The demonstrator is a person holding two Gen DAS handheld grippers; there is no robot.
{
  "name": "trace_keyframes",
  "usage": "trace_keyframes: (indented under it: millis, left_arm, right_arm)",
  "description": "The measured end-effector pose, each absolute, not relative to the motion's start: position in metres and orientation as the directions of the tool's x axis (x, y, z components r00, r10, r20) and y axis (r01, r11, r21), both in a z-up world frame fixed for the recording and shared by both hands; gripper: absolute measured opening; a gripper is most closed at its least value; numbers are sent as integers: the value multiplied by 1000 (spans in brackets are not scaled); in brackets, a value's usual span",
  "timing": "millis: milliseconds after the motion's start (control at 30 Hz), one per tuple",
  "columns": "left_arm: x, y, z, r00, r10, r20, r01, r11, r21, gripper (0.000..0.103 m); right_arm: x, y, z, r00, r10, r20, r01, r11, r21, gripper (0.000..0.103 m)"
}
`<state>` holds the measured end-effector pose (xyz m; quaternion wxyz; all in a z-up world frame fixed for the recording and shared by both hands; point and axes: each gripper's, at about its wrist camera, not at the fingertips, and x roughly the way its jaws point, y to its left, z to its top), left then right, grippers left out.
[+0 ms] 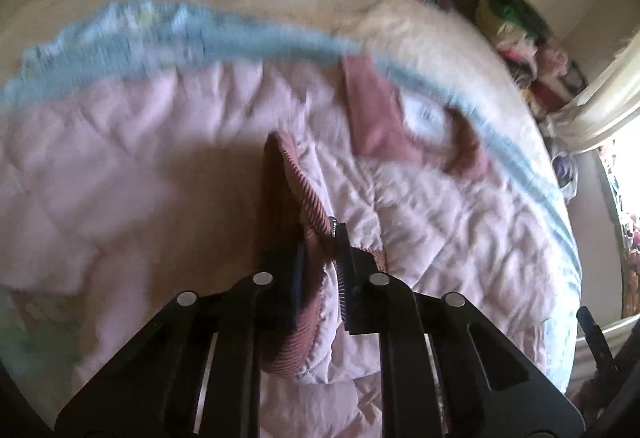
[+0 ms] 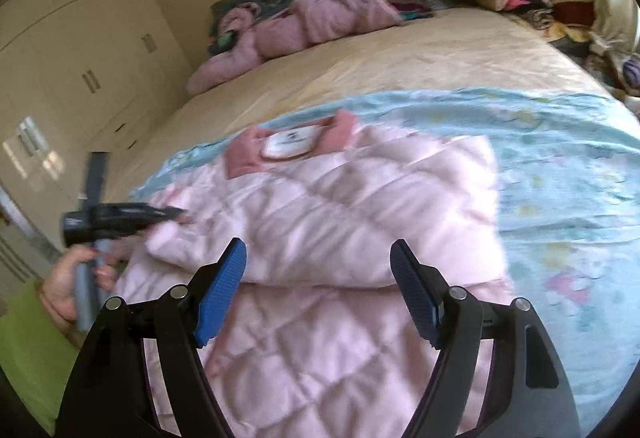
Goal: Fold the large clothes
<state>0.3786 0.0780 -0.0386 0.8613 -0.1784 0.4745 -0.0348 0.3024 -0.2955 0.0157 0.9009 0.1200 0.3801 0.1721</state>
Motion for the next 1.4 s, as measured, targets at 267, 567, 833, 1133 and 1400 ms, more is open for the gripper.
trace_keyframes:
  millis: [267, 567, 833, 1133, 1400]
  left_arm:
    - [367, 99, -27, 591, -108, -799, -114, 970, -215, 7]
    - [363, 92, -60, 554, -49, -831, -107, 986, -129, 8]
    - [365, 91, -67, 532, -53, -845, -91, 989, -119, 11]
    - [362, 85, -69, 527, -38, -849, -82, 992, -96, 16]
    - [338, 86, -41, 559, -36, -829, -71, 993, -91, 53]
  right_arm:
    - [324, -302, 11, 688, 304, -659, -156, 949, 275, 73]
    - [369, -267, -12, 630, 287, -722, -154, 957, 246, 73]
    - [399, -266, -64, 501, 230, -834, -75, 972, 222, 74]
    - [399, -268, -80, 506, 203, -838, -49, 977, 207, 74]
    - [352, -269, -38, 595, 296, -747, -111, 951, 288, 83]
